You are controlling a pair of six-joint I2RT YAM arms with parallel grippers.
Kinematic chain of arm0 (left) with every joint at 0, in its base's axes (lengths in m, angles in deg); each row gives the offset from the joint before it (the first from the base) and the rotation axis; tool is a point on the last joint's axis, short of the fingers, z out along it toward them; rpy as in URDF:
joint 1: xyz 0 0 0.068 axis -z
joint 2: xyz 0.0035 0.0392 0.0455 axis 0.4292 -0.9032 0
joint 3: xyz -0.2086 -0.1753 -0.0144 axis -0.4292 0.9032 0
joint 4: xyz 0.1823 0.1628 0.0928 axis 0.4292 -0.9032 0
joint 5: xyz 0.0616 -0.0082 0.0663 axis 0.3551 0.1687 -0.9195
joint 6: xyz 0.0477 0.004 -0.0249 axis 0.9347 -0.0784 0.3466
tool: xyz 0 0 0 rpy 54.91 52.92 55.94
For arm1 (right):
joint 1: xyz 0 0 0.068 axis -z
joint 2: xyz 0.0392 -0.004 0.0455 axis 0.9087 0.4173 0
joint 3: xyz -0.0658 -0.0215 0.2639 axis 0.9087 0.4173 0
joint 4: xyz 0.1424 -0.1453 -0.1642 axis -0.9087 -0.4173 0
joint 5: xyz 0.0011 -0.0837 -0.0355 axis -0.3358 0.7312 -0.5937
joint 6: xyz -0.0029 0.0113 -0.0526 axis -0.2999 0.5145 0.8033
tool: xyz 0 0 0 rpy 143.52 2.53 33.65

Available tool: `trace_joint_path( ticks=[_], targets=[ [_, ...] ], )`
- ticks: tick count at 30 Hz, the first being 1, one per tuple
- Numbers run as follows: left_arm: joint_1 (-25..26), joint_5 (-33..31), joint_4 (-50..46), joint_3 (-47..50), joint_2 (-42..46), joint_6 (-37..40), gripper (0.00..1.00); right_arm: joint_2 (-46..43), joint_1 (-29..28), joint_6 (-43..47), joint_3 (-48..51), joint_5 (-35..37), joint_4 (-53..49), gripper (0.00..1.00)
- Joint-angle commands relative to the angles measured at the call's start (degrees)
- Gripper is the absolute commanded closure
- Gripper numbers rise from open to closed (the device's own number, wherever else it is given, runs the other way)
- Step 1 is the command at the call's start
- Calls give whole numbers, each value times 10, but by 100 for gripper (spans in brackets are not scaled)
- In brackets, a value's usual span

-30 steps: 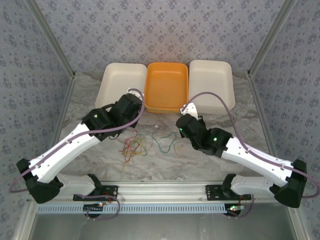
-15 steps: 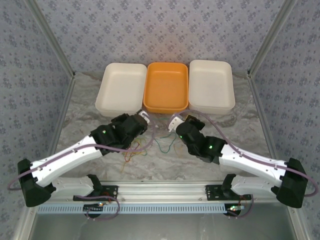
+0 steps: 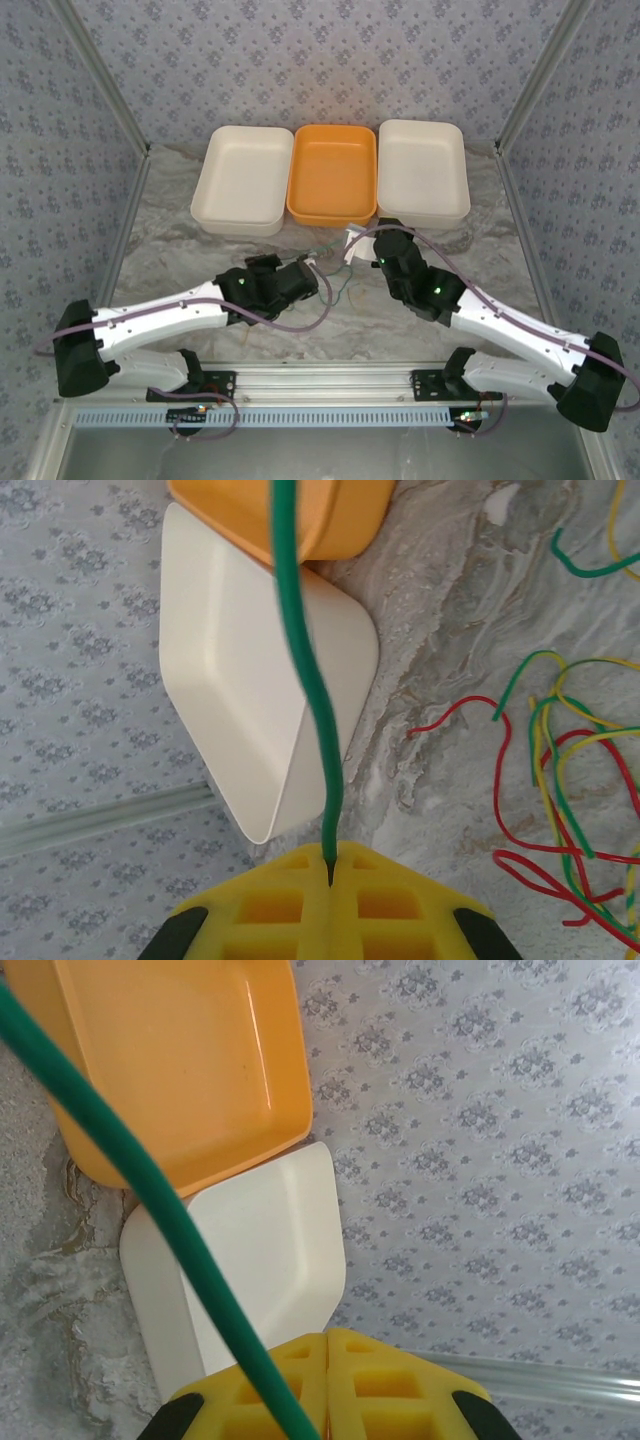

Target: Untangle the cables

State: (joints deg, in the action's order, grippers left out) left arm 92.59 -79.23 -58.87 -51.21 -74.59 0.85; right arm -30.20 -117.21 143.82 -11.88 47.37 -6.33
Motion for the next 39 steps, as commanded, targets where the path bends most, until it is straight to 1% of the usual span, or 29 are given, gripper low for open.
trace_joint_path(
  ticks=[1,3,4,5,6,7,8,9,10,14,15,18,21,22,24,25,27,29,32,34,36,38,39],
  targets=[
    [6,-26,-59,6,-17,3,100,-20,10,29,-36,12,-12,100],
    [7,-10,-62,-11,-22,-11,100,-24,13,-22,-59,-20,-56,100],
    [6,3,-64,-28,-22,-27,100,-27,18,-85,-90,-62,-122,85],
    [3,25,-69,-47,-21,-43,100,-31,30,-149,-121,-124,-185,69],
    [0,45,-73,-67,-19,-56,100,-35,38,-186,-133,-144,-196,45],
    [-5,67,-75,-89,-18,-73,100,-41,41,-224,-140,-152,-197,26],
    [-16,99,-78,-112,-17,-87,100,-51,41,-258,-147,-167,-202,10],
    [-29,133,-80,-131,-15,-102,100,-60,43,-283,-154,-183,-209,4],
    [-49,173,-81,-152,-12,-119,100,-72,44,-317,-160,-201,-215,3],
    [-133,319,-87,-214,-6,-178,100,-118,54,-439,-191,-228,-242,1],
    [-151,345,-88,-223,-6,-187,100,-128,61,-456,-197,-239,-248,1],
    [-200,391,-95,-242,-11,-203,100,-168,86,-513,-216,-274,-259,1],
    [-258,427,-88,-255,-13,-238,100,-185,114,-580,-249,-288,-271,1],
    [-281,440,-80,-258,-13,-256,100,-185,122,-606,-257,-300,-279,1],
    [-329,447,-59,-263,-12,-306,100,-181,127,-659,-261,-321,-283,1],
    [-359,462,-44,-265,-11,-336,100,-180,126,-689,-258,-340,-281,1],
    [-421,518,9,-250,-5,-380,100,-182,125,-743,-233,-378,-257,4],
    [-487,578,76,-227,-2,-446,100,-188,117,-799,-185,-399,-224,7],
    [-577,656,142,-213,-33,-529,100,-201,97,-855,-128,-402,-182,8],
    [-619,675,173,-212,-65,-566,100,-203,84,-883,-105,-388,-172,8],
    [-647,692,211,-205,-100,-602,100,-201,72,-905,-91,-375,-171,8],
    [-664,722,254,-202,-147,-633,100,-201,58,-925,-78,-368,-162,8],
    [-665,728,262,-208,-169,-637,100,-201,53,-931,-72,-366,-157,8]
  ],
)
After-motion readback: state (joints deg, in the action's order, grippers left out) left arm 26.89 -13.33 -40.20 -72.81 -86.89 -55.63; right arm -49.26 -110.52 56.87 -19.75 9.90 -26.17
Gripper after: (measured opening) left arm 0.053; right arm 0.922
